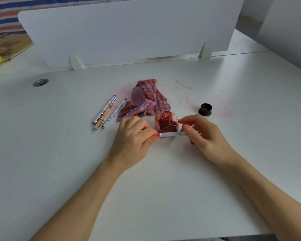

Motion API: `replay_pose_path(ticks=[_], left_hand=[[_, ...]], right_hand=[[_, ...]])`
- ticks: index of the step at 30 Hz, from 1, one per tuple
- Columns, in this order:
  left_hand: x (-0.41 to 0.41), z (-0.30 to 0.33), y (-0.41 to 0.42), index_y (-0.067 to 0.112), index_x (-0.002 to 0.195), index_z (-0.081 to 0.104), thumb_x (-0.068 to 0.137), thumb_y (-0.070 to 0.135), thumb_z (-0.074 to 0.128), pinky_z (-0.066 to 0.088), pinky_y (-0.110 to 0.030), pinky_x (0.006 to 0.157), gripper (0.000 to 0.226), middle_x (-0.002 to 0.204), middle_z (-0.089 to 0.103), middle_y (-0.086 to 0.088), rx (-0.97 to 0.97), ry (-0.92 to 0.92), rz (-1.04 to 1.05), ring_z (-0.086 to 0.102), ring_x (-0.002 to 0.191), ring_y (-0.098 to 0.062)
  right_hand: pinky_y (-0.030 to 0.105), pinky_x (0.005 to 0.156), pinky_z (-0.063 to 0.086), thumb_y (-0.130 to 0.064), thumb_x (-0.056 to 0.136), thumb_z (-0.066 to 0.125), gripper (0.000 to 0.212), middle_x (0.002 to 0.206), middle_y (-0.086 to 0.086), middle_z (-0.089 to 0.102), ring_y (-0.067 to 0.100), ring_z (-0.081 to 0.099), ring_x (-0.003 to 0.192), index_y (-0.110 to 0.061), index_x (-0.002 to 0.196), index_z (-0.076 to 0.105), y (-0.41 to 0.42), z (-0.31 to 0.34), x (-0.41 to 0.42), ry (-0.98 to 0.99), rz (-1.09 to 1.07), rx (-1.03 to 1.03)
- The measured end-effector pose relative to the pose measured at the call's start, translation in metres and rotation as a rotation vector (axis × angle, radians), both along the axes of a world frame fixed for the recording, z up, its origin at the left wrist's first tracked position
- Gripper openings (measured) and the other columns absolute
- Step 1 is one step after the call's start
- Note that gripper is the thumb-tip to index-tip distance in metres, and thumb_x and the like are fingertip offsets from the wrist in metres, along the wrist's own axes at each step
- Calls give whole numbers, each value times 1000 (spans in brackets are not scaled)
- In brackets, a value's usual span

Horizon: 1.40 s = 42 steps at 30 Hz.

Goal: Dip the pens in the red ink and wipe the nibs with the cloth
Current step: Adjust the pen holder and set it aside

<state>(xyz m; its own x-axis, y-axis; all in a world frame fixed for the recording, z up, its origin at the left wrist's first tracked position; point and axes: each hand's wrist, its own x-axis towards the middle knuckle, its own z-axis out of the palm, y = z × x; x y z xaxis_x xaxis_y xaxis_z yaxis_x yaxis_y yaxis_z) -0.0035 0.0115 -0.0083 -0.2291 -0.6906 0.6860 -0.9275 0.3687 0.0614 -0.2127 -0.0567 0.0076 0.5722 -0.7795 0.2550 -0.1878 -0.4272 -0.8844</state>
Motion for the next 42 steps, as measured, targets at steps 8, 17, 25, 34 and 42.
replay_pose_path(ticks=[8, 17, 25, 34, 42], left_hand=[[0, 0, -1, 12, 79, 63, 95, 31, 45, 33, -36, 70, 31, 73, 56, -3, 0, 4, 19, 48, 77, -23], [0, 0, 0, 10, 80, 65, 94, 31, 46, 32, -35, 70, 31, 73, 56, -4, 3, 7, 30, 48, 77, -23], [-3, -1, 0, 10, 80, 64, 93, 30, 47, 34, -37, 71, 29, 73, 56, -4, 5, -3, 29, 49, 77, -23], [-3, 0, 0, 10, 78, 64, 95, 30, 44, 34, -37, 68, 32, 71, 55, -3, 0, 19, 39, 46, 75, -22], [0, -4, -3, 6, 75, 62, 95, 27, 40, 35, -39, 66, 36, 70, 55, -4, 0, 104, 69, 47, 74, -23]], right_hand=[[25, 61, 41, -18, 84, 48, 39, 98, -9, 51, 13, 50, 72, -34, 119, 45, 1, 1, -1, -56, 48, 3], [17, 55, 40, -11, 86, 47, 32, 86, -6, 54, 9, 51, 68, -29, 112, 53, -2, 2, -2, -123, -28, 55], [15, 42, 33, -30, 97, 35, 39, 42, -4, 48, 8, 37, 38, -14, 78, 66, 2, 5, 5, 1, -133, 168], [14, 43, 32, -25, 96, 41, 25, 50, -5, 54, 10, 38, 43, -15, 90, 64, 1, 9, 2, -60, -96, 205], [20, 48, 30, -15, 85, 45, 19, 66, 6, 49, 12, 35, 50, -25, 91, 61, -8, 5, -4, -389, -251, 142]])
